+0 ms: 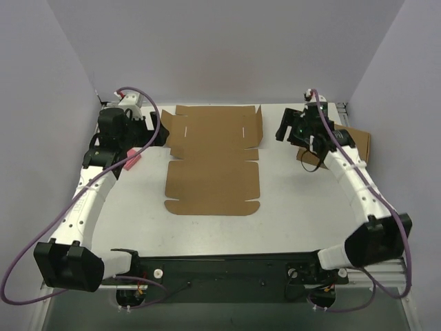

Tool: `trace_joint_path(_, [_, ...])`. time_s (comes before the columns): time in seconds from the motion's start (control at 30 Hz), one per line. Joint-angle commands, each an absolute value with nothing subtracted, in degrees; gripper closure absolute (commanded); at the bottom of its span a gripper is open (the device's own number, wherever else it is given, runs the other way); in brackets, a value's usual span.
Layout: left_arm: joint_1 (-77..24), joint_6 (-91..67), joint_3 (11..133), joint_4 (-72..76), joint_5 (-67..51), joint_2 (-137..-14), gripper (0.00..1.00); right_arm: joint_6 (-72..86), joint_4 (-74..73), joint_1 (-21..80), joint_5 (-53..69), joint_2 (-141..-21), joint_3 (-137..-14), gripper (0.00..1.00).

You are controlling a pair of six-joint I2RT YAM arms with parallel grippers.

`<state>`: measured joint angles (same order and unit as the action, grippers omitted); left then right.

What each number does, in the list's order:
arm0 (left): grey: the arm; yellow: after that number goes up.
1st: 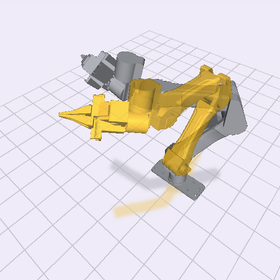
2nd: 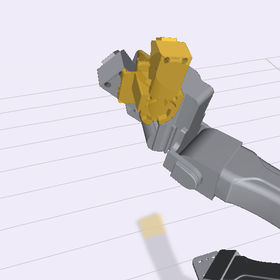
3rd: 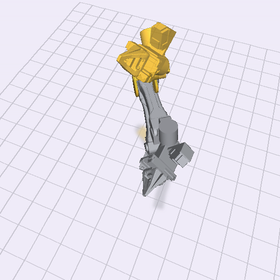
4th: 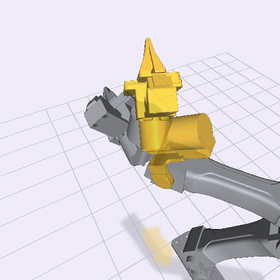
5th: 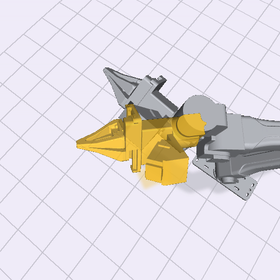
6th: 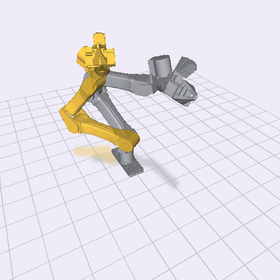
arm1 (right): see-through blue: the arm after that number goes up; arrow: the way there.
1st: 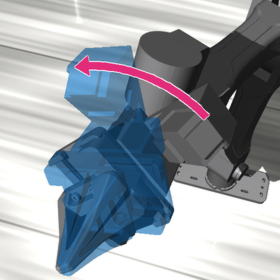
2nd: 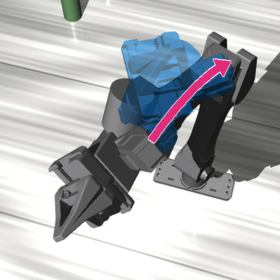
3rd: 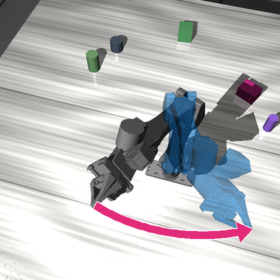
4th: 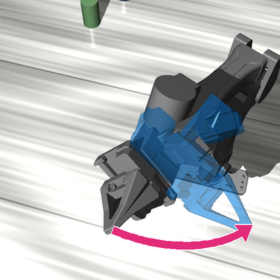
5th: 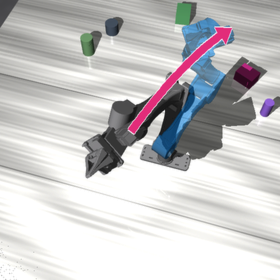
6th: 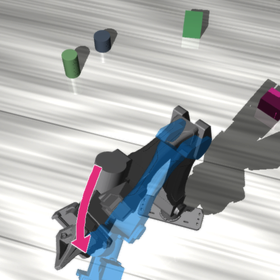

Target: Fold the paper box

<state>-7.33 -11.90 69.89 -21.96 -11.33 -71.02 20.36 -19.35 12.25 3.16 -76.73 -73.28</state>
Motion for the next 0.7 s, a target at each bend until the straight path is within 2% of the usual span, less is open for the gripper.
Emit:
trace_joint_path(0.0, [-6.7, -10.9, 65.9, -19.8, -14.1, -70.9, 0.03, 21.6, -25.2, 13.8, 7.6, -88.7, -82.3, 0.28])
trace_joint_path(0.2, [-6.5, -12.3, 62.6, -18.0, -18.1, -72.1, 0.03, 21.3, -25.9, 14.2, 4.0, -105.4, -94.5, 0.28])
trace_joint_path(0.37, [-6.5, -12.4, 62.6, -18.0, -18.5, -72.3, 0.03, 20.8, -26.7, 14.2, 5.9, -118.6, -105.5, 0.28])
trace_joint_path(0.5, [-6.5, -12.3, 62.5, -18.3, -18.5, -72.5, 0.03, 21.4, -28.4, 13.9, 5.4, -125.6, -112.7, 0.29])
trace_joint_path(0.67, [-6.5, -12.0, 62.9, -19.0, -18.5, -72.8, 0.03, 23.4, -28.9, 13.6, 6.5, -131.3, -115.3, 0.31])
